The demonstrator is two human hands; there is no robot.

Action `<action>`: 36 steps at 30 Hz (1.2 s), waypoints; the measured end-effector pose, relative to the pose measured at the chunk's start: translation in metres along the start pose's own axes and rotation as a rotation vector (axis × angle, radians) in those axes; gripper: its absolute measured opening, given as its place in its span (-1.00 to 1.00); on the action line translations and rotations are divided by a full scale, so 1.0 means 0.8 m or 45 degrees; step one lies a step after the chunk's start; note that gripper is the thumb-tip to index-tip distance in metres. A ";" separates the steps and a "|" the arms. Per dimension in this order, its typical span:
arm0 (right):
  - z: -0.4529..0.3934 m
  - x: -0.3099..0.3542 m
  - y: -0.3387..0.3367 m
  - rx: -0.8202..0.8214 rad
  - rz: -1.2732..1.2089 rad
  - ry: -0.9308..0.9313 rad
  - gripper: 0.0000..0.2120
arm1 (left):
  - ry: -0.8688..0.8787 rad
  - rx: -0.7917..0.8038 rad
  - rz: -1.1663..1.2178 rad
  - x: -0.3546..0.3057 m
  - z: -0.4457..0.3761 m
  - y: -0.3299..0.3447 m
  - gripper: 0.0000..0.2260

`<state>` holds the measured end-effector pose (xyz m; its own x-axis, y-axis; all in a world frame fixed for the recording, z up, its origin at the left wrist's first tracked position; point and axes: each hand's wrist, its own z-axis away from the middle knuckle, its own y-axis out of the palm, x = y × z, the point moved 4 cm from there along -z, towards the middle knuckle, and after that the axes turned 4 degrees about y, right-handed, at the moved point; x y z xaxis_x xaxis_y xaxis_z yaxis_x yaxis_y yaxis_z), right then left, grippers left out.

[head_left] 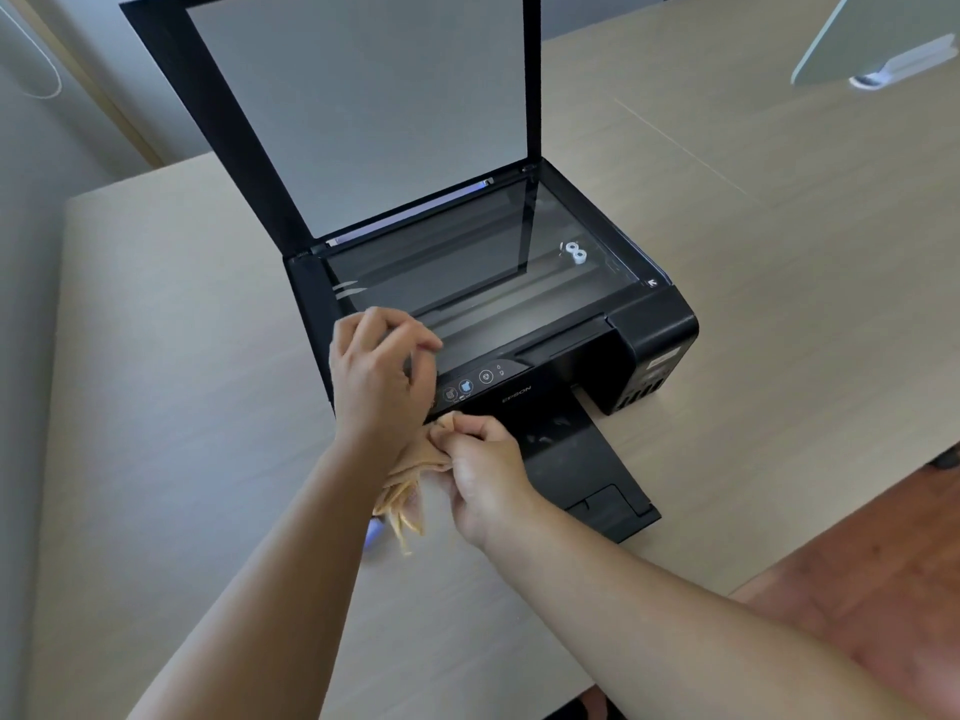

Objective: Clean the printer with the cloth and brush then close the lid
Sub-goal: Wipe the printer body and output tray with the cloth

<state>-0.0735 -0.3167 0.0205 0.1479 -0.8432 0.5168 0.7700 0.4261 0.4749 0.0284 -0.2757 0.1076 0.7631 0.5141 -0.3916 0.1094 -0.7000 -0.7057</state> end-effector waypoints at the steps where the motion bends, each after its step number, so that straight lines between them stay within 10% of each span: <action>1: -0.002 -0.001 -0.002 -0.018 0.058 -0.048 -0.86 | -0.095 -0.020 0.051 0.004 -0.002 -0.005 -0.83; 10: -0.003 -0.012 0.001 -0.141 0.187 -0.099 -0.85 | -0.320 -0.126 0.101 0.040 0.012 -0.054 -0.82; 19: 0.060 0.009 0.072 0.546 1.414 -1.948 -0.83 | -1.025 -0.041 0.518 0.104 0.076 -0.084 -0.84; 23: 0.026 -0.038 0.098 0.282 2.208 -2.538 -0.89 | -1.182 -0.095 0.540 0.125 0.109 -0.104 -0.84; 31: -0.062 -0.104 0.059 0.219 3.934 -2.105 -0.57 | -1.256 0.026 0.648 0.118 0.176 -0.096 -0.85; 36: -0.073 -0.087 0.036 0.565 3.724 -1.747 -0.70 | -1.242 0.040 0.661 0.116 0.206 -0.108 -0.87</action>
<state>-0.0253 -0.2646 -0.0433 -0.4313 0.7754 -0.4612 -0.0172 -0.5181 -0.8551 -0.0148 -0.0857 0.0347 -0.1194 0.3415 -0.9323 -0.1052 -0.9381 -0.3301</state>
